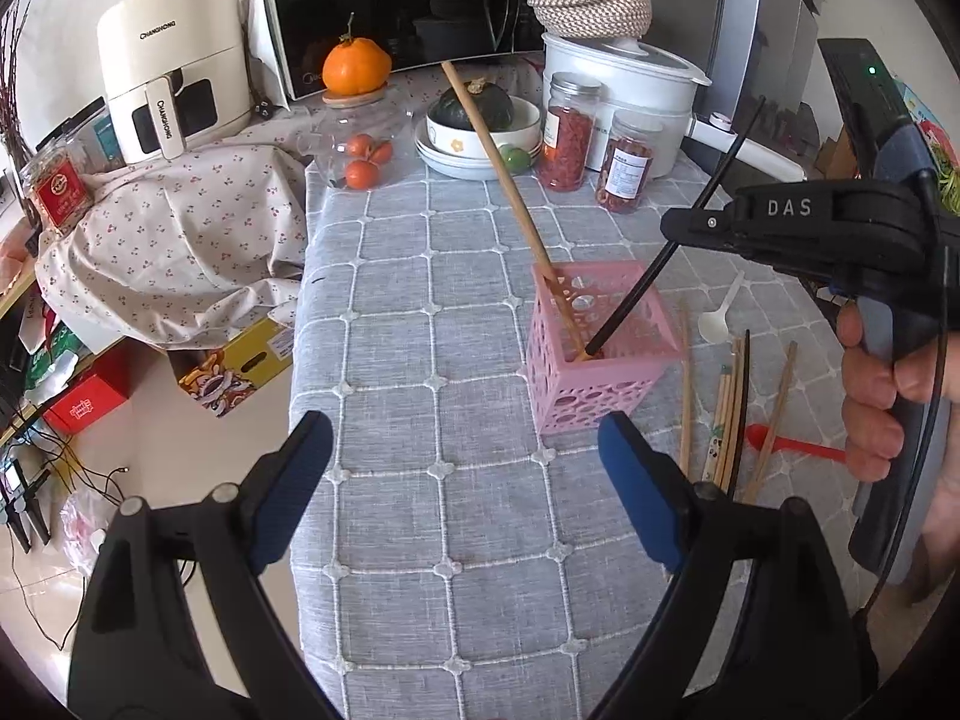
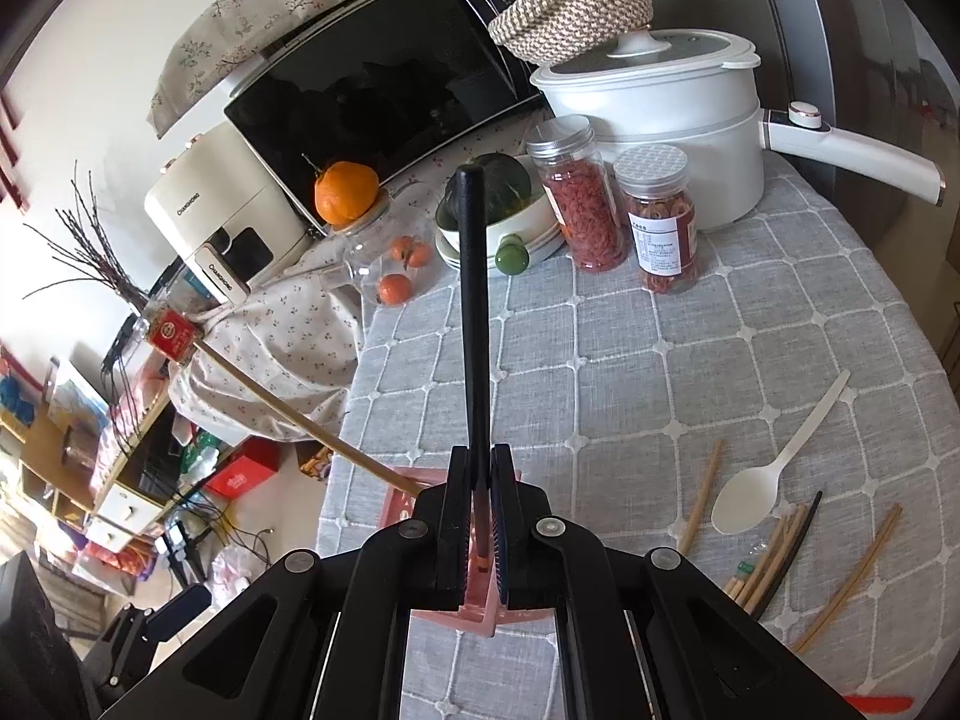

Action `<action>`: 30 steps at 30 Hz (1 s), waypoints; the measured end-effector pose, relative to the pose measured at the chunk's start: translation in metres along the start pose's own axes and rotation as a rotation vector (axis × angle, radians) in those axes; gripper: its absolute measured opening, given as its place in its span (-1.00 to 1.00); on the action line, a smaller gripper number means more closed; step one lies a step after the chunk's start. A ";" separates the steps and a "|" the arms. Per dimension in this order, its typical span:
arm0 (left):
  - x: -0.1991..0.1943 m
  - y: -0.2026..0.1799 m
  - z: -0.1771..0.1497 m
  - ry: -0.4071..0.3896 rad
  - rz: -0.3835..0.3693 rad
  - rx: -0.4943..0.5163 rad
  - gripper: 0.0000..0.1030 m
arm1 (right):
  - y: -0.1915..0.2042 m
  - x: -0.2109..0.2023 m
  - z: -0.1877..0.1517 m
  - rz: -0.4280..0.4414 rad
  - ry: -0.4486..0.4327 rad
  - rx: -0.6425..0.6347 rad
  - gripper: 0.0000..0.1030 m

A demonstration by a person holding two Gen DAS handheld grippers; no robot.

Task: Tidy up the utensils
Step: 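Insert the black chopstick into the pink basket and open the right gripper, then reach the left gripper to the chopstick pile and grasp a wooden chopstick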

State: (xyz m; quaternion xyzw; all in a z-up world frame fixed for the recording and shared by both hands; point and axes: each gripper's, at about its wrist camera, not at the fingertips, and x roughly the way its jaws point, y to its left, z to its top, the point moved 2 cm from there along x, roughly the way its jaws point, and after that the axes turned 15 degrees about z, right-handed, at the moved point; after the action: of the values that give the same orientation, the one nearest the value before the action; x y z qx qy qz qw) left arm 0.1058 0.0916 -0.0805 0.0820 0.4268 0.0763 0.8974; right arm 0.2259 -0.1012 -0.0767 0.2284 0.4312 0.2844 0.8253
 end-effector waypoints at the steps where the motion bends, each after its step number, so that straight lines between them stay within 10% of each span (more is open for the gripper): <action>1: 0.000 -0.001 0.000 0.001 -0.005 -0.001 0.75 | -0.002 0.001 0.000 0.002 0.002 0.008 -0.88; 5: 0.000 -0.001 0.000 0.005 -0.020 -0.013 0.75 | -0.007 0.001 0.003 0.015 0.000 0.022 -0.80; 10: 0.000 -0.004 0.000 0.008 -0.031 -0.018 0.75 | -0.008 -0.008 0.006 0.041 -0.030 0.046 0.04; 30: 0.001 -0.069 -0.010 0.078 -0.123 0.079 0.75 | -0.047 -0.107 -0.024 -0.187 0.068 -0.061 0.50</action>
State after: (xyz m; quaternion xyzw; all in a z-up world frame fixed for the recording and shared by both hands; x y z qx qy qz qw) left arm 0.1032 0.0253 -0.1026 0.0881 0.4684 0.0071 0.8791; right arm 0.1689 -0.2039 -0.0563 0.1522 0.4695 0.2270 0.8396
